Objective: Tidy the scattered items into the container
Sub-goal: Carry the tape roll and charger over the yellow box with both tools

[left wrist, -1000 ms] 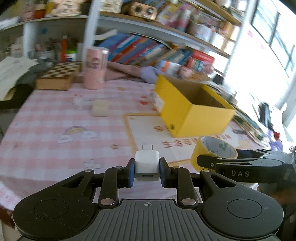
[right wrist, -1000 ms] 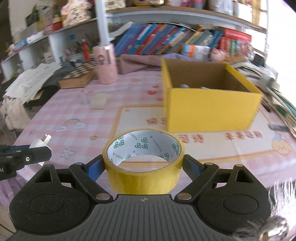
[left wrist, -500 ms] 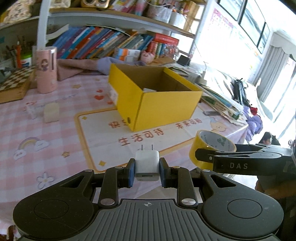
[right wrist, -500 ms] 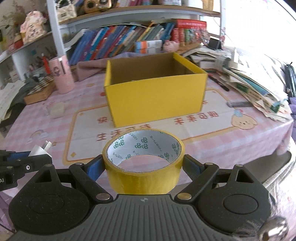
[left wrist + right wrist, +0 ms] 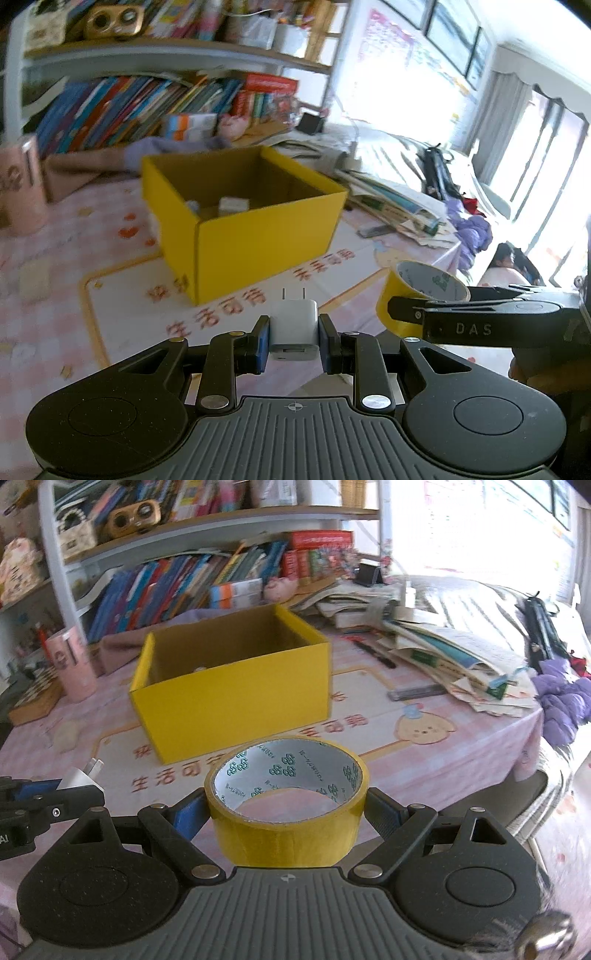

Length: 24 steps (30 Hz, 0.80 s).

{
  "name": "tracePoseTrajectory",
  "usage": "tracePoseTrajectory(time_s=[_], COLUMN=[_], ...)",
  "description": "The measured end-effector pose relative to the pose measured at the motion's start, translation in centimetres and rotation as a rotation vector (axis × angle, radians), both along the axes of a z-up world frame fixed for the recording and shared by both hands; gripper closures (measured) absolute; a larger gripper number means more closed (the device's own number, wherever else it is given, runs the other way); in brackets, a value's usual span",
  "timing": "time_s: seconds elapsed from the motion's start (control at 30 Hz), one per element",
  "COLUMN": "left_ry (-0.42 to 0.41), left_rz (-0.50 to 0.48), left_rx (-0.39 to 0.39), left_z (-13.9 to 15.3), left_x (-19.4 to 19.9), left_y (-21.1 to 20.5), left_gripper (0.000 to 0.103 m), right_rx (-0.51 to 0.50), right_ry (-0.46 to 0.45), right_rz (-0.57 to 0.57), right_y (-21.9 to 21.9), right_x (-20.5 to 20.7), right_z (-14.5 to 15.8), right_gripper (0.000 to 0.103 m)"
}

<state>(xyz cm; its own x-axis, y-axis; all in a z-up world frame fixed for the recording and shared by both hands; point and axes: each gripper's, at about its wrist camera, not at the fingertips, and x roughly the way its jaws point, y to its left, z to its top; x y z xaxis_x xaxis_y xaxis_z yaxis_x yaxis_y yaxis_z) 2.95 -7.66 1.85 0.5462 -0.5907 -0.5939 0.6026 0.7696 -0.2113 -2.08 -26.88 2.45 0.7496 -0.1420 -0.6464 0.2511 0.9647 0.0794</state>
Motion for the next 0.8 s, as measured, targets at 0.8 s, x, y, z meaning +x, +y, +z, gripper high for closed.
tracePoseTrajectory(time_s=[0.8], left_ry=[-0.069], left_rz=[-0.049], left_rx=[-0.051], left_z=[2.2], left_x=[4.6], left_y=[-1.9], left_gripper=[0.078], right_rx=[-0.029], right_ry=[-0.082], right_rz=[-0.074], right_y=[-1.9], right_x=[3.3], right_z=[1.9], right_gripper=[0.015])
